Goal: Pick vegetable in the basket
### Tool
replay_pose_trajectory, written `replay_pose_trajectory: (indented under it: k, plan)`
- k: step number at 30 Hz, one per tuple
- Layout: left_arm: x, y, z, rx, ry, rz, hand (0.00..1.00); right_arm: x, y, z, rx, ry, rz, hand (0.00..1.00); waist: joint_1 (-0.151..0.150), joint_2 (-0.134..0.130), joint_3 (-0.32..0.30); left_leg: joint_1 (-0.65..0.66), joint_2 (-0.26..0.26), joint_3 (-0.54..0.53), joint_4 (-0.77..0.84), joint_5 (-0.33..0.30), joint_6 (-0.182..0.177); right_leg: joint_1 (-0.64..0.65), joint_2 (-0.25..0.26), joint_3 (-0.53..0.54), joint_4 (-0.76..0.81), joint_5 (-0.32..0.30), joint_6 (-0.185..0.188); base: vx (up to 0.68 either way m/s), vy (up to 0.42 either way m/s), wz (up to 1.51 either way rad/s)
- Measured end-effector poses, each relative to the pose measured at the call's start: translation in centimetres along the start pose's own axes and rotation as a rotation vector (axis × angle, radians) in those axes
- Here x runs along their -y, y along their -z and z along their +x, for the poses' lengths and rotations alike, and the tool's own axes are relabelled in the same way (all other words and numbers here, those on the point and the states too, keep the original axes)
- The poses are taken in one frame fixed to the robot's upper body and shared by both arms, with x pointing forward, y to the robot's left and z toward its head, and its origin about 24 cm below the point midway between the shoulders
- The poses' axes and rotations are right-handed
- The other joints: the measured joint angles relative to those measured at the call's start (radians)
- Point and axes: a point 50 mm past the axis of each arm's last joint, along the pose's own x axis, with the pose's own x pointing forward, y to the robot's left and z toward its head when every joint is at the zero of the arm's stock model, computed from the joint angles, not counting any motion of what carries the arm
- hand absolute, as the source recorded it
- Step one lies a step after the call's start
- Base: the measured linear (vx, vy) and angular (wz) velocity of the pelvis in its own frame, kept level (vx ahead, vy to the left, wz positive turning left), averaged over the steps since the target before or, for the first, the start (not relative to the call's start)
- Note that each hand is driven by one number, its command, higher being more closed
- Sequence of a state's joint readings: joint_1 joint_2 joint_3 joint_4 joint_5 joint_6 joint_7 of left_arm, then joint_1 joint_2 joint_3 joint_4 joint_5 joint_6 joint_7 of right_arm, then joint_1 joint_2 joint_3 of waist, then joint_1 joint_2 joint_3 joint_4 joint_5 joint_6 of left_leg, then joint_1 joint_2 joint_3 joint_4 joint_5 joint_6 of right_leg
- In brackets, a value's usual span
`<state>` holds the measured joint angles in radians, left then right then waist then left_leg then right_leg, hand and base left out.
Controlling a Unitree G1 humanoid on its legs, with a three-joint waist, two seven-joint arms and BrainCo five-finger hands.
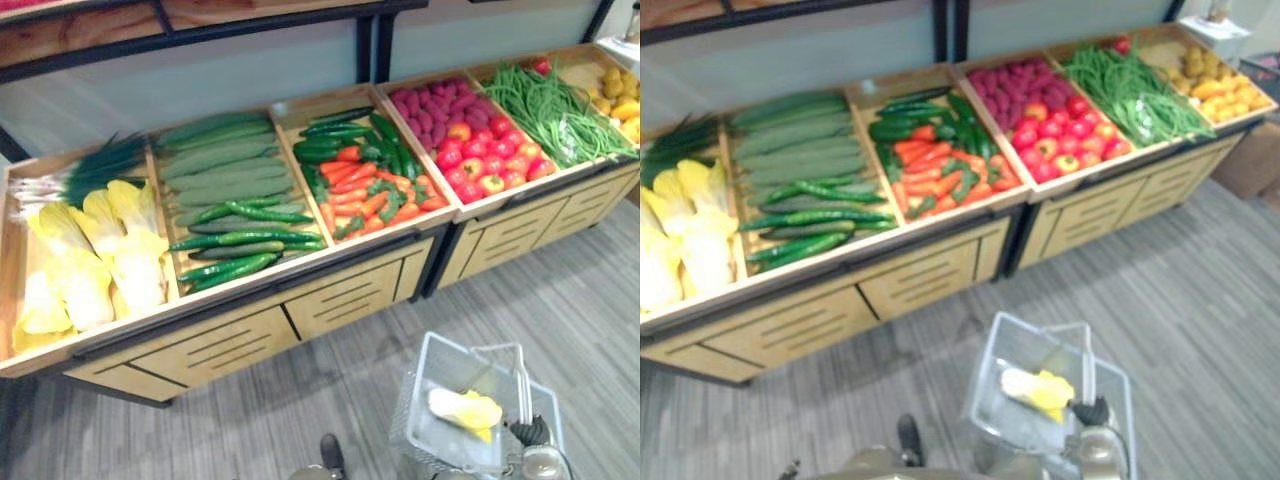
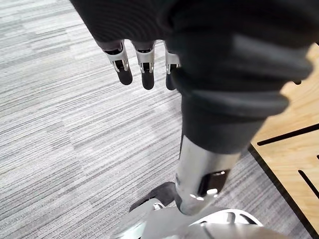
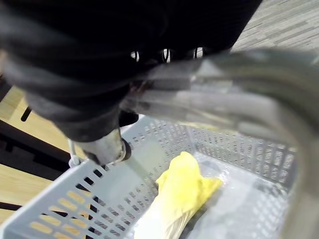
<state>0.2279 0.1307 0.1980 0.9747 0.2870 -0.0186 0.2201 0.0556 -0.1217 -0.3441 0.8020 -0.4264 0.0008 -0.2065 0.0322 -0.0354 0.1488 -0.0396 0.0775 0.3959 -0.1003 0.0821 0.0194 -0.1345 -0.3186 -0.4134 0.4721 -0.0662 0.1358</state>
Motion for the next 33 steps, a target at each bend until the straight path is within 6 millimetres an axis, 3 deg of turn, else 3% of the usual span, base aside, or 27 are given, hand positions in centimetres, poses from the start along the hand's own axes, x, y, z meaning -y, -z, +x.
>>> replay_pose_trajectory:
  k: [2, 4, 6, 7, 8, 9, 11, 14, 16, 19, 20, 21, 22, 25, 26, 27, 30, 33]
  plan:
    - [-0.9, -0.1, 0.2, 0.003, -0.021, 0.006, 0.00, -0.3, -0.5, 0.0, 0.011, -0.006, 0.015, 1.00, 0.000, -0.018, 0.007, 0.001, 0.020, 0.001, 0.000, -0.001, -0.002, 0.002, 0.026, 0.012, -0.107, -0.009, -0.014, 0.01, -0.030, -0.16]
    - [-1.1, -0.8, 0.5, 0.020, -0.027, 0.006, 0.00, -0.3, -0.7, 0.1, 0.015, -0.002, 0.020, 1.00, 0.000, -0.038, 0.020, 0.012, 0.033, 0.004, 0.000, -0.006, -0.010, -0.004, 0.030, 0.024, -0.193, 0.001, -0.002, 0.01, -0.107, -0.07]
    - [-1.4, -1.4, 0.7, 0.033, -0.038, -0.007, 0.00, -0.3, -0.4, 0.0, 0.007, -0.004, 0.019, 1.00, -0.001, -0.045, 0.023, 0.031, 0.052, 0.005, 0.000, -0.011, -0.040, -0.006, 0.037, 0.050, -0.281, 0.014, 0.007, 0.03, -0.170, -0.04]
    - [-1.4, -1.4, 0.7, 0.035, -0.040, -0.010, 0.00, -0.4, -0.2, -0.1, -0.001, -0.006, 0.018, 1.00, -0.003, -0.057, 0.028, 0.048, 0.054, 0.007, 0.000, -0.011, -0.061, -0.008, 0.033, 0.080, -0.309, 0.015, 0.009, 0.19, -0.508, 0.05]
    - [-1.2, -2.1, 0.8, 0.053, -0.036, -0.016, 0.00, -0.3, 0.8, -0.2, -0.044, -0.003, 0.022, 1.00, -0.003, -0.070, 0.042, 0.079, 0.087, 0.004, -0.001, 0.006, -0.149, -0.021, 0.066, 0.108, -0.294, 0.051, 0.015, 0.26, -0.593, 0.00]
    - [-0.3, -2.0, 0.6, 0.047, -0.016, -0.027, 0.00, -0.2, 0.7, -0.1, -0.043, -0.002, 0.018, 1.00, -0.003, -0.035, 0.035, 0.081, 0.121, 0.003, 0.000, 0.006, -0.163, -0.018, 0.096, 0.092, -0.292, 0.048, 0.007, 0.27, -0.543, -0.01]
    - [0.0, -2.3, 0.6, 0.052, -0.009, -0.034, 0.00, -0.2, 0.9, -0.1, -0.053, -0.004, 0.012, 1.00, -0.004, -0.016, 0.038, 0.094, 0.149, 0.004, -0.001, 0.000, -0.177, -0.017, 0.120, 0.087, -0.270, 0.045, -0.012, 0.17, -0.161, -0.15]
    - [0.0, -2.9, 0.7, 0.070, -0.011, -0.036, 0.00, 0.1, 0.9, 0.0, -0.052, 0.003, 0.011, 1.00, -0.004, -0.001, 0.030, 0.103, 0.168, 0.005, 0.000, -0.008, -0.198, -0.014, 0.144, 0.087, -0.256, 0.022, -0.033, 0.13, -0.075, -0.06]
    - [0.1, -3.3, 0.7, 0.089, -0.006, -0.029, 0.00, 0.0, 1.2, -0.1, -0.055, -0.003, -0.003, 1.00, -0.014, 0.004, 0.030, 0.082, 0.198, -0.005, 0.050, -0.030, -0.228, -0.017, 0.144, 0.059, -0.221, -0.043, -0.051, 0.10, -0.064, 0.25]
    - [-1.1, -4.6, 1.1, 0.139, -0.040, -0.025, 0.00, 0.6, 1.9, -0.2, -0.068, 0.009, -0.016, 1.00, -0.032, -0.008, 0.036, -0.082, 0.228, -0.052, 0.332, -0.029, -0.208, 0.018, 0.125, -0.001, -0.218, -0.075, -0.051, 0.12, -0.123, 0.67]
    - [-0.9, -5.0, 1.1, 0.152, -0.038, -0.029, 0.00, 1.3, 2.4, -0.2, -0.076, 0.022, -0.032, 1.00, -0.027, 0.003, 0.049, -0.103, 0.240, -0.063, 0.425, -0.003, -0.174, 0.071, 0.124, -0.015, -0.228, -0.081, -0.058, 0.18, -0.210, 0.57]
    - [-0.7, -5.1, 1.0, 0.155, -0.033, -0.032, 0.00, 1.6, 2.4, -0.1, -0.075, 0.030, -0.038, 1.00, -0.027, -0.002, 0.058, -0.125, 0.240, -0.083, 0.468, 0.002, -0.167, 0.096, 0.119, -0.021, -0.239, -0.082, -0.061, 0.14, -0.140, 0.29]
    - [0.1, -5.2, 0.8, 0.156, -0.014, -0.040, 0.00, 2.5, 2.5, 0.0, -0.073, 0.048, -0.056, 1.00, -0.023, 0.017, 0.055, -0.131, 0.213, -0.109, 0.487, -0.023, -0.184, 0.129, 0.112, -0.026, -0.264, -0.083, -0.062, 0.09, -0.072, 0.04]
    - [0.9, -5.2, 0.6, 0.155, 0.009, -0.042, 0.00, 3.1, 1.4, 0.5, -0.039, 0.065, -0.055, 1.00, -0.027, 0.045, 0.057, -0.149, 0.143, -0.099, 0.375, -0.050, -0.170, 0.142, 0.113, -0.027, -0.287, -0.083, -0.063, 0.12, 0.031, -0.14]
    - [1.9, -4.2, 0.3, 0.115, 0.034, -0.045, 0.00, 3.0, 1.8, 0.3, -0.049, 0.068, -0.043, 1.00, -0.023, 0.073, 0.054, -0.140, 0.093, -0.125, 0.121, 0.134, -0.139, 0.159, 0.146, -0.030, -0.300, -0.094, -0.041, 0.29, 0.177, 0.05]
    - [1.8, -4.2, 0.4, 0.113, 0.032, -0.042, 0.00, 2.6, 2.1, 0.1, -0.059, 0.059, -0.038, 1.00, -0.026, 0.078, 0.052, -0.115, 0.087, -0.131, 0.096, 0.095, -0.104, 0.175, 0.144, -0.030, -0.300, -0.100, -0.030, 0.34, 0.236, 0.15]
    - [0.9, -5.0, 0.7, 0.141, 0.010, -0.036, 0.00, 1.0, 1.0, 0.0, -0.028, 0.022, -0.020, 1.00, -0.010, 0.031, 0.075, -0.112, 0.052, -0.133, 0.082, 0.095, -0.104, 0.178, 0.115, -0.022, -0.317, -0.094, -0.019, 0.10, 0.136, 0.11]
    - [0.8, -4.3, 0.6, 0.123, 0.008, -0.029, 0.00, 0.8, 0.1, 0.2, -0.001, 0.018, -0.014, 1.00, 0.001, 0.032, 0.075, -0.077, 0.038, -0.124, 0.056, 0.089, -0.100, 0.194, 0.110, 0.006, -0.350, -0.078, 0.005, 0.01, 0.062, -0.14]
